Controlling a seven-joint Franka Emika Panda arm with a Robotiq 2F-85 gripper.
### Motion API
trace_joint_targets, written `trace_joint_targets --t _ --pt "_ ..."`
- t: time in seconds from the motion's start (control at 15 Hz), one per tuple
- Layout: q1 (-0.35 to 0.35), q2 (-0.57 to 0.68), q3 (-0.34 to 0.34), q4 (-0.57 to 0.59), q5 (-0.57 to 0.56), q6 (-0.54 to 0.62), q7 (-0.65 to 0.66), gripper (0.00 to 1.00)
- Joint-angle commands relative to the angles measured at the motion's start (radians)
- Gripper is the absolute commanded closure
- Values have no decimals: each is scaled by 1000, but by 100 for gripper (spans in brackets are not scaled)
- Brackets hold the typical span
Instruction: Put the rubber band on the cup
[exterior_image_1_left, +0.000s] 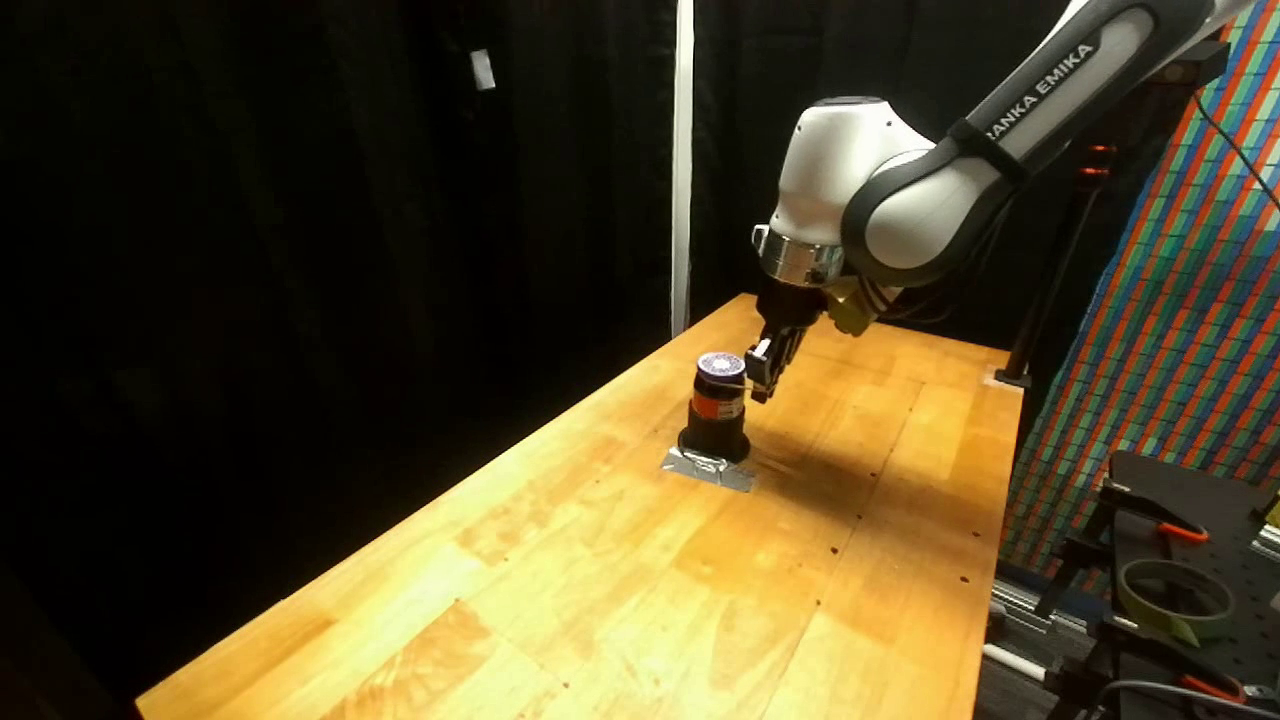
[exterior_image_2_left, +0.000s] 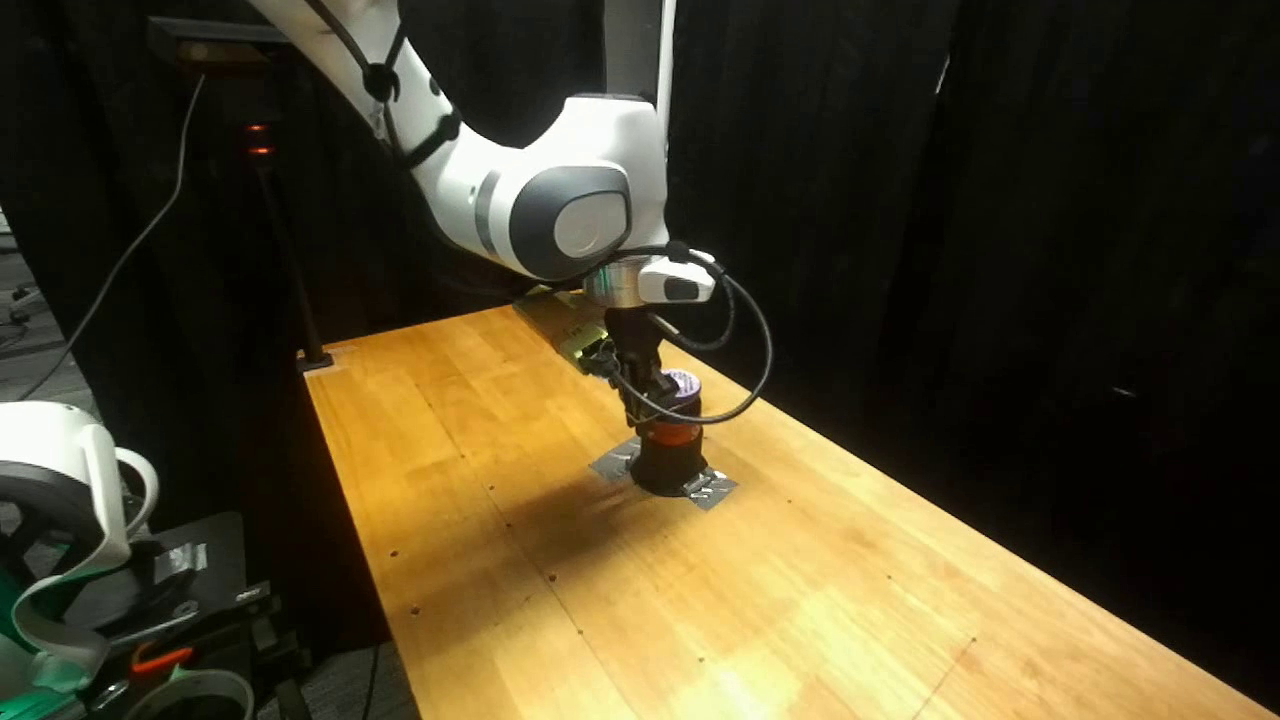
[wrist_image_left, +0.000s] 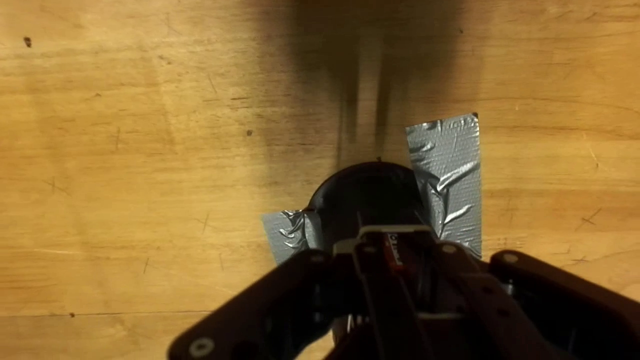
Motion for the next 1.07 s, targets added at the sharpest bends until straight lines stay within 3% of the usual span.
trace_joint_targets --t 0.0,0.13,0.33,0.53,0.73,0.87,1.0 --pt "9 -71 -15 -137 -16 165 39 80" --pt "21 -80 -31 -195 -24 285 60 80" --pt "85 -83 -108 -280 -75 491 128 80" --pt "229 -65 -271 -345 -101 675 177 80" --pt "405 -22 -437 -397 -14 851 125 81" --pt "478 7 -481 -436 47 964 104 81" --pt "507 34 -476 -468 78 1066 102 80"
